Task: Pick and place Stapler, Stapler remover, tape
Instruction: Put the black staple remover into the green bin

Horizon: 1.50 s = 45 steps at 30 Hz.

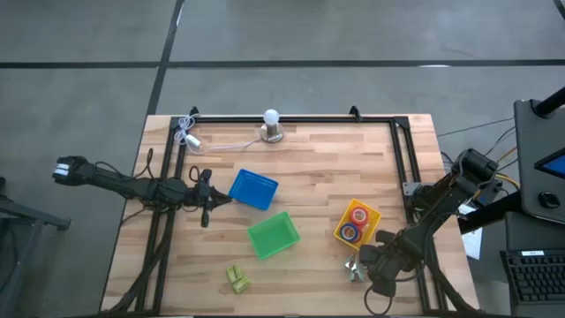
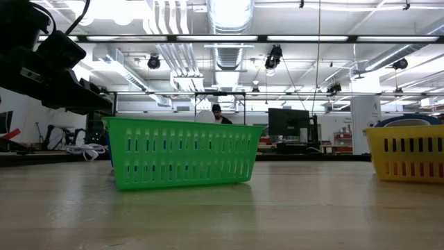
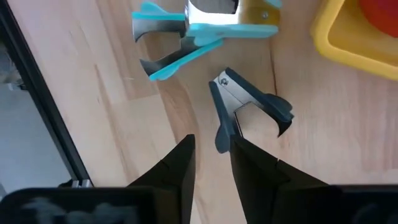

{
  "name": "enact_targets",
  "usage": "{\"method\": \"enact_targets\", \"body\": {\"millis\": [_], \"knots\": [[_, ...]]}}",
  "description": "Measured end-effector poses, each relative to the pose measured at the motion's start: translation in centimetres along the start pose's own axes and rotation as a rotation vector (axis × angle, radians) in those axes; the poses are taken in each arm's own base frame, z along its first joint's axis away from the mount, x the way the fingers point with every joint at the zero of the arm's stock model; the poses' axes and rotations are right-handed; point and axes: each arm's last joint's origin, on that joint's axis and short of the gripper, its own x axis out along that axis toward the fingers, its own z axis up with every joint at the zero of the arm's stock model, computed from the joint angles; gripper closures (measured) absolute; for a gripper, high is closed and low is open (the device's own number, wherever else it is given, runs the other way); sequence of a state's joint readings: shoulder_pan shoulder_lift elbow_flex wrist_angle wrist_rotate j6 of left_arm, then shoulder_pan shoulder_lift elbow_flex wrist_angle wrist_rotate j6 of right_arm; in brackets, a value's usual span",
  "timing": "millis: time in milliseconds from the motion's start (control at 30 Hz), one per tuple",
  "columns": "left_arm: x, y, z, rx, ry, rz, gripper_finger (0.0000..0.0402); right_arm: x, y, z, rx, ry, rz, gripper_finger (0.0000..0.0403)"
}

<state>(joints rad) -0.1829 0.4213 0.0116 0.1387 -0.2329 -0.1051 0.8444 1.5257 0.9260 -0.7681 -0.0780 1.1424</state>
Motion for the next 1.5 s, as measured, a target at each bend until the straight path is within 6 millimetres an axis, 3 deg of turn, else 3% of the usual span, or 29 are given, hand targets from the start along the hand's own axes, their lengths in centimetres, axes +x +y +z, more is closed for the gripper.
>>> {"method": "enact_targets", "body": {"millis": [567, 1267, 1500], "knots": [[0.0, 0.0, 0.0, 0.000, 0.000, 0.000, 0.0367, 1.2, 0.2, -0.4, -0.001, 0.067, -0.019, 0.0296], [0.0, 0.0, 0.0, 0.000, -0.001, 0.000, 0.0367, 1.7, -0.5, -0.8, -0.006, 0.131, -0.030, 0.0393], [0.0, 0.0, 0.0, 0.000, -0.001, 0.000, 0.0367, -0.3, 1.0, -0.4, 0.017, 0.126, 0.055, 0.0395]]}}
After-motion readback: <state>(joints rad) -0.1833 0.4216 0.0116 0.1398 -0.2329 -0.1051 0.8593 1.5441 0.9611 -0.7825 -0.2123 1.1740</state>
